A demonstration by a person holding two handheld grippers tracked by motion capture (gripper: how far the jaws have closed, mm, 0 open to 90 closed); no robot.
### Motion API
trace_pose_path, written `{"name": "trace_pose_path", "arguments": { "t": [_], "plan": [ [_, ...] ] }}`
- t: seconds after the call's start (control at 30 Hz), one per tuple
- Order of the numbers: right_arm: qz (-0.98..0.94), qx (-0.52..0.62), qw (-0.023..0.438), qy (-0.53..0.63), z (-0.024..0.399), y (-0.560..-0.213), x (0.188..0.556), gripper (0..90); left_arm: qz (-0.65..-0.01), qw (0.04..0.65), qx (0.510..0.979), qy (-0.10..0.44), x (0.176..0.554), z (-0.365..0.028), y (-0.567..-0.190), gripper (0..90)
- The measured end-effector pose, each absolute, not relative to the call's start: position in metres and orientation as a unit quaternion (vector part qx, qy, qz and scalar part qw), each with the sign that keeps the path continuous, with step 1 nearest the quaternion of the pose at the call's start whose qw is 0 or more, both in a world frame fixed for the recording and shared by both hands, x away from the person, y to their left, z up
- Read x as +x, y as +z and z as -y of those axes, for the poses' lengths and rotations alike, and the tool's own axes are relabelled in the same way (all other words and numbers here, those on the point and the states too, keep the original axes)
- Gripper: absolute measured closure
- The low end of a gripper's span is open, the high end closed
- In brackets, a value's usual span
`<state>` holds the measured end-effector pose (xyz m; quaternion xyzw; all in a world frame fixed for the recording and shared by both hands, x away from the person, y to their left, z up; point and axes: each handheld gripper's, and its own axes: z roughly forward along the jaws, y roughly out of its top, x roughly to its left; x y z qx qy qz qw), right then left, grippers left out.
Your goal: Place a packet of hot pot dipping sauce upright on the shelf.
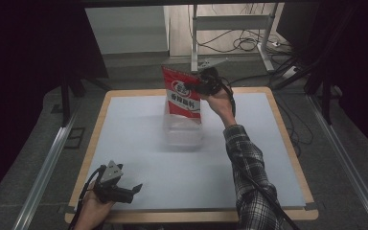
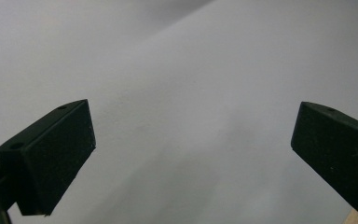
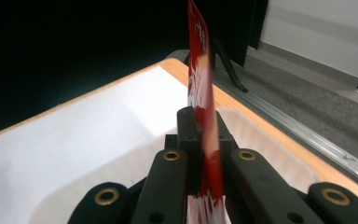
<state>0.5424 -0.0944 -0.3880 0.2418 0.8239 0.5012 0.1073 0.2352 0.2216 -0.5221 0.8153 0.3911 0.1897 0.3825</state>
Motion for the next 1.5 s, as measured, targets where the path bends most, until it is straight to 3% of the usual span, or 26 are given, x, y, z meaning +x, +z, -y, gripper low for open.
{"name": "trace_pose_path", "arguments": {
  "t": [0.47, 1.0, 1.17, 1.5],
  "plan": [
    [-0.817, 0.275, 0.100, 0.497, 0.101, -0.400, 0.535, 85.8, -0.391, 0.381, 0.816, 0.191, 0.235, -0.221, -0.522, 0.0],
    [-0.828, 0.268, 0.141, 0.472, 0.098, -0.389, 0.521, 56.6, -0.392, 0.379, 0.816, 0.192, 0.235, -0.221, -0.522, 0.0],
    [-0.830, 0.265, 0.138, 0.472, 0.096, -0.385, 0.515, 40.6, -0.394, 0.378, 0.816, 0.192, 0.235, -0.221, -0.522, 0.0],
    [-0.834, 0.262, 0.145, 0.464, 0.097, -0.385, 0.509, 21.6, -0.398, 0.380, 0.813, 0.190, 0.236, -0.222, -0.522, 0.0]
  ]
}}
